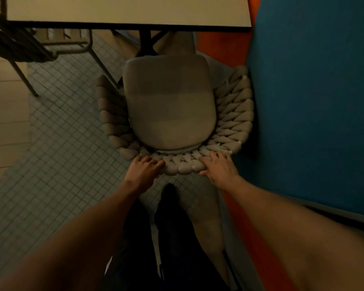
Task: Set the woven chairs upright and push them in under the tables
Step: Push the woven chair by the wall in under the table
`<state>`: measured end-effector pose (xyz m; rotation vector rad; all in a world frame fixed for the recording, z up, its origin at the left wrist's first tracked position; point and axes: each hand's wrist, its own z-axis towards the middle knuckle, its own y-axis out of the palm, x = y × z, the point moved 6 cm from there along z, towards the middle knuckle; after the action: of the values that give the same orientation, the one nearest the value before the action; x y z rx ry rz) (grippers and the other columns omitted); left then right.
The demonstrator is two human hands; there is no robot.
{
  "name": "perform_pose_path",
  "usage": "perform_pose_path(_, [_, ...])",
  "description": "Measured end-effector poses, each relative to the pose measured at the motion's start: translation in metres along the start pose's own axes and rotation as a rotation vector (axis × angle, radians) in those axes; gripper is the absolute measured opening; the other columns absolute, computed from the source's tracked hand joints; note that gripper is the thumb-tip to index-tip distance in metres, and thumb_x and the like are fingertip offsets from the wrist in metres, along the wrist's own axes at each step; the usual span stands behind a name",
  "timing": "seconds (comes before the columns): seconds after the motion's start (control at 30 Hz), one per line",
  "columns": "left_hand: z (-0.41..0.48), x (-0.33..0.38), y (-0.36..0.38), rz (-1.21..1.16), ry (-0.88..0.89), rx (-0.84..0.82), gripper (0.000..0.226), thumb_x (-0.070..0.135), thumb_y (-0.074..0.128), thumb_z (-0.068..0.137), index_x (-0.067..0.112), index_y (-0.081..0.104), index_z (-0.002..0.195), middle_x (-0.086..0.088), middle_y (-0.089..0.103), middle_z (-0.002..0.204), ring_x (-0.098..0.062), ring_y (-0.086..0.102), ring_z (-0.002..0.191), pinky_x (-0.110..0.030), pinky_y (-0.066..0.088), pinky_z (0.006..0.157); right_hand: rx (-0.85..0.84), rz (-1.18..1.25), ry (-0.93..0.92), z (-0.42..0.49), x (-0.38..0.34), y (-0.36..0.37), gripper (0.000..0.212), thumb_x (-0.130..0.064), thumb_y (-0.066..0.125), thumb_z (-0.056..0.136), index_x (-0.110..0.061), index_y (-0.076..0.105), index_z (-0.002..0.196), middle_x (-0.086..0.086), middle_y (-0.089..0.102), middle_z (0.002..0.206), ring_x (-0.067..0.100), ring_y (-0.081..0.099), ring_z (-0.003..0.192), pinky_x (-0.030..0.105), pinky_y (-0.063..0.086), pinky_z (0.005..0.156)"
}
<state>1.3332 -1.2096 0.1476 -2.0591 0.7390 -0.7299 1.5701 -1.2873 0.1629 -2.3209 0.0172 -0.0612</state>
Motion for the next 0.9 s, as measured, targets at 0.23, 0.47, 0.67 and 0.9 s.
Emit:
perform_pose_path(0.23, [-0.010, -0.021, -0.001, 0.051, 0.037, -0.033, 0.064, 0.032, 0.071, 0.083, 0.030, 0.051, 0.143, 0.002, 0.065, 0.135, -0.026, 0.058, 0.127, -0.047, 0.040, 0.108, -0.077, -0.010, -0.051, 0.007, -0.014, 0.009, 0.061, -0.070, 0.039, 0.101, -0.046, 0.029, 0.157, 0.015, 0.038, 0.153, 0.039, 0.038, 0.140, 0.063, 0.020, 0.119])
perform_pose_path(0.47, [-0.003, -0.037, -0.019, 0.089, 0.021, 0.004, 0.066, 0.025, 0.073, 0.079, 0.029, 0.052, 0.141, 0.000, 0.066, 0.133, -0.027, 0.060, 0.124, -0.045, 0.043, 0.101, -0.098, 0.032, -0.078, 0.028, -0.015, 0.001, 0.063, -0.072, 0.034, 0.101, -0.046, 0.024, 0.159, 0.006, 0.038, 0.162, 0.039, 0.036, 0.148, 0.073, 0.012, 0.120])
perform_pose_path(0.67, [0.020, -0.050, -0.037, 0.097, 0.003, 0.022, 0.064, 0.023, 0.072, 0.077, 0.029, 0.054, 0.138, 0.001, 0.067, 0.130, -0.027, 0.061, 0.120, -0.045, 0.044, 0.099, -0.058, -0.017, -0.079, 0.049, -0.005, -0.020, 0.062, -0.069, 0.027, 0.104, -0.043, 0.023, 0.159, 0.004, 0.042, 0.160, 0.036, 0.038, 0.146, 0.071, 0.018, 0.118])
perform_pose_path(0.9, [0.048, -0.073, -0.053, 0.096, -0.045, 0.025, 0.071, 0.019, 0.072, 0.076, 0.033, 0.051, 0.142, 0.004, 0.066, 0.131, -0.026, 0.057, 0.124, -0.044, 0.040, 0.103, -0.048, -0.023, -0.087, 0.078, 0.005, -0.042, 0.062, -0.071, 0.025, 0.103, -0.044, 0.022, 0.159, 0.005, 0.044, 0.159, 0.039, 0.040, 0.145, 0.072, 0.020, 0.115])
